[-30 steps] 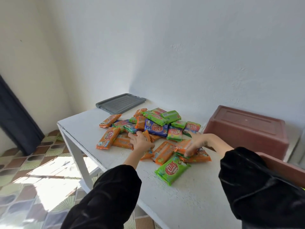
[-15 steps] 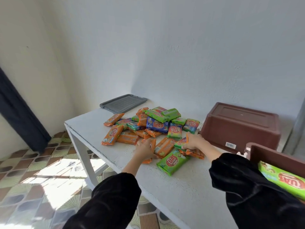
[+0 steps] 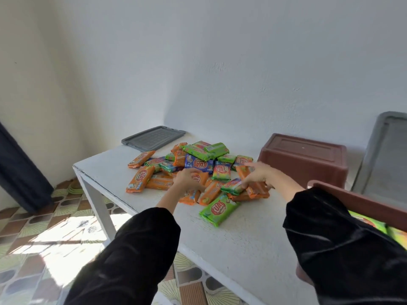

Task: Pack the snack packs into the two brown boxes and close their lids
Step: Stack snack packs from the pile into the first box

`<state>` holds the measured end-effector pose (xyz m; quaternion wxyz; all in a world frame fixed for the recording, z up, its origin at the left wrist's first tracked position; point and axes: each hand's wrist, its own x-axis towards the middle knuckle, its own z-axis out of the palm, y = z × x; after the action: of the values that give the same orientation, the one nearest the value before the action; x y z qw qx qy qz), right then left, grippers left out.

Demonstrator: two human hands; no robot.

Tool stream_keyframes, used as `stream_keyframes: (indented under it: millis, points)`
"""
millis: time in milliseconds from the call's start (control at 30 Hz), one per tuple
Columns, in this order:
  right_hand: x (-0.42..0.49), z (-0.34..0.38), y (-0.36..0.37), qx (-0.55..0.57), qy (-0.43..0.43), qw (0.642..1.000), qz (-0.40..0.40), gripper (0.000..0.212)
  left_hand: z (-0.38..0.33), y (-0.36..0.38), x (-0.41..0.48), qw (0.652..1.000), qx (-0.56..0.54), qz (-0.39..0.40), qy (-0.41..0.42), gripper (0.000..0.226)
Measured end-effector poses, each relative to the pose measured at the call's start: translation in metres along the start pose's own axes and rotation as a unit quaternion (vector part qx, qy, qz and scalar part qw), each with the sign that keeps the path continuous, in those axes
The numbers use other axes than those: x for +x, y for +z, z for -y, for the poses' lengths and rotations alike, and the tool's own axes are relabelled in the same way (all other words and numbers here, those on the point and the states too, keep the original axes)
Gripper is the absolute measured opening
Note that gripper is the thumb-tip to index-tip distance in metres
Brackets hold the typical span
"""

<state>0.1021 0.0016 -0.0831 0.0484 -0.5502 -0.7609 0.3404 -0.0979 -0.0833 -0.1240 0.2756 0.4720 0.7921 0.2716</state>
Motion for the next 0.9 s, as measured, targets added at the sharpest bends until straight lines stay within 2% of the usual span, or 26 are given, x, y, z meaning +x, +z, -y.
stream_keyframes:
  millis: [133,233,467,667,900]
  points:
    - [-0.030,-0.006,-0.054,-0.007,-0.044,0.998,-0.044,0.086,-0.069,-0.011,-0.021,0.987,-0.040,0.036,0.149,0.065]
    - [-0.063,-0.028,-0.093,-0.004,-0.048,0.997,-0.060,0.085,-0.125,0.003,-0.033,0.964,-0.020,0.070,0.257,0.064]
    - [-0.145,-0.122,-0.141,-0.112,0.011,0.988,-0.104,0.098,-0.218,0.073,-0.075,0.865,0.072,0.174,0.464,0.067]
    - [-0.206,-0.185,-0.138,-0.180,0.040,0.981,-0.053,0.104,-0.236,0.134,-0.099,0.772,0.151,0.256,0.563,0.068]
    - [-0.226,-0.227,-0.103,-0.284,-0.008,0.959,0.021,0.098,-0.217,0.182,-0.113,0.692,0.256,0.327,0.590,0.072]
